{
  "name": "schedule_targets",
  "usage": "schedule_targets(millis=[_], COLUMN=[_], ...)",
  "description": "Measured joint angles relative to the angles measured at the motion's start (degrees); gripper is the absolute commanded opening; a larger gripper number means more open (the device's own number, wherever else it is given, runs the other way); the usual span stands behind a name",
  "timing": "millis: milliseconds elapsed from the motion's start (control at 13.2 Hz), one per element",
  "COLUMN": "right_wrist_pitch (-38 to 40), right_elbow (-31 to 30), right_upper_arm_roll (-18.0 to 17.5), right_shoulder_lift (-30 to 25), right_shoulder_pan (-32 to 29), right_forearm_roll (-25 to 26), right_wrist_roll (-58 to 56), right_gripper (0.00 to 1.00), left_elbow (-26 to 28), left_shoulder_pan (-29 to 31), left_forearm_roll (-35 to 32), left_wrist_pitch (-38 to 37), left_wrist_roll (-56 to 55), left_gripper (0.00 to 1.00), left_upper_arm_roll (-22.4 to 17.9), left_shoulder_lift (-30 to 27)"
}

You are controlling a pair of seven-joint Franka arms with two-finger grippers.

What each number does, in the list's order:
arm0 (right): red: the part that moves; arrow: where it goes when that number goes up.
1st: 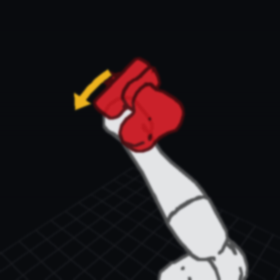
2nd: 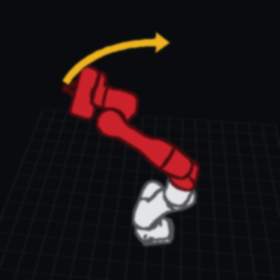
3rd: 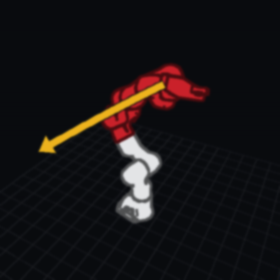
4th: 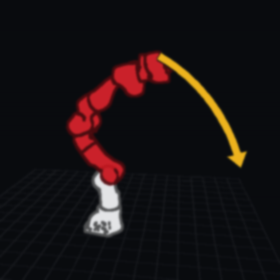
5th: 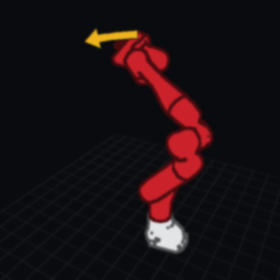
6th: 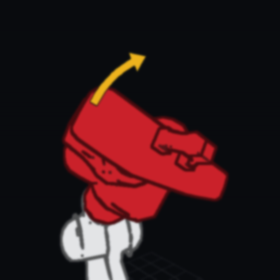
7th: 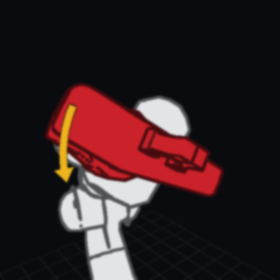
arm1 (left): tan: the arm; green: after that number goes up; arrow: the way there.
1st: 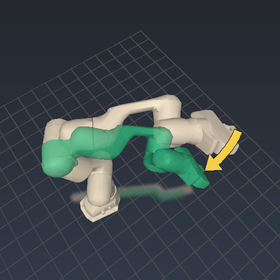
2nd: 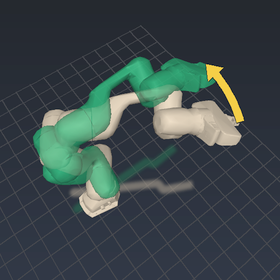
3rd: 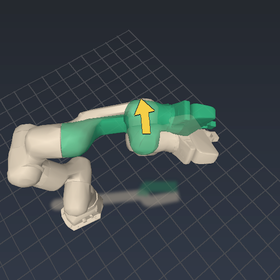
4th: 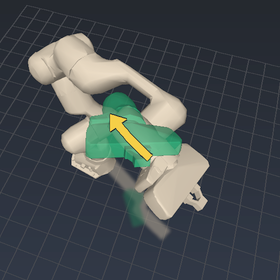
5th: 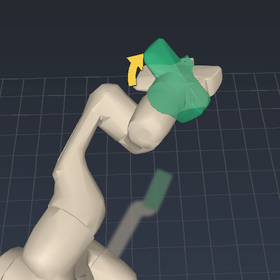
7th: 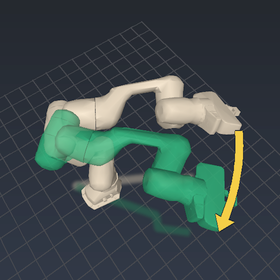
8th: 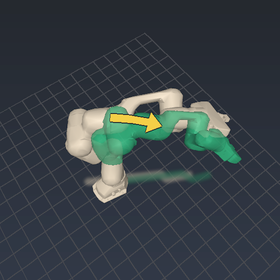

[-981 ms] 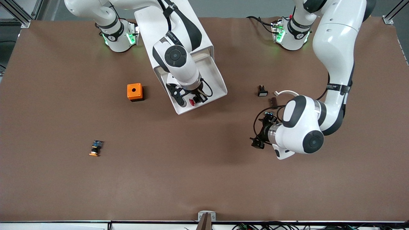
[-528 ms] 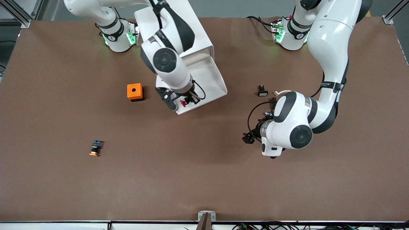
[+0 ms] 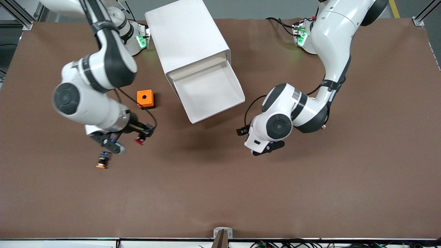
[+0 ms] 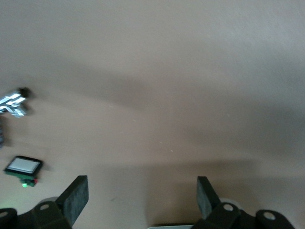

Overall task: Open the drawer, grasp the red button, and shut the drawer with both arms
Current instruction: 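Lift the red button out with the right gripper while the left gripper returns, then set the red button by the yellow button while the left gripper pushes the drawer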

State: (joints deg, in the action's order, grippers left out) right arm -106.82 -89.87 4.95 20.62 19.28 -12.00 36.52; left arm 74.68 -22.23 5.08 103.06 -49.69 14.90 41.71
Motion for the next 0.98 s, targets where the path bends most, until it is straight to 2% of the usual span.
schedule_targets(millis=[226, 453, 755, 981], right_wrist_pitch=[-4.7, -11.5, -18.1, -20.4], right_elbow=[-0.4, -1.1, -1.2, -1.1], right_upper_arm_roll=[0.0, 0.0, -0.1, -0.1], right_shoulder_lift=[2.4, 7.7, 14.8, 17.9], right_shoulder_pan=[-7.5, -11.5, -12.5, -12.8], right_forearm_roll=[2.2, 2.3, 2.4, 2.5], right_wrist_roll=[-18.3, -29.3, -33.3, -35.7], right_gripper=[0.03, 0.03, 0.03, 0.04], left_elbow=[0.8, 1.3, 3.2, 3.5], left_shoulder_pan=[-3.0, -4.9, -8.4, -9.0], left_forearm_roll=[2.5, 4.1, 4.1, 4.1], left_wrist_pitch=[2.9, 3.0, 3.0, 3.0], left_wrist_roll=[-4.7, -11.7, -17.4, -17.5], left_gripper=[1.0, 1.0, 1.0, 0.99], left_upper_arm_roll=[0.1, 0.4, 0.6, 3.7], left_shoulder_lift=[0.2, 0.4, 0.6, 0.6])
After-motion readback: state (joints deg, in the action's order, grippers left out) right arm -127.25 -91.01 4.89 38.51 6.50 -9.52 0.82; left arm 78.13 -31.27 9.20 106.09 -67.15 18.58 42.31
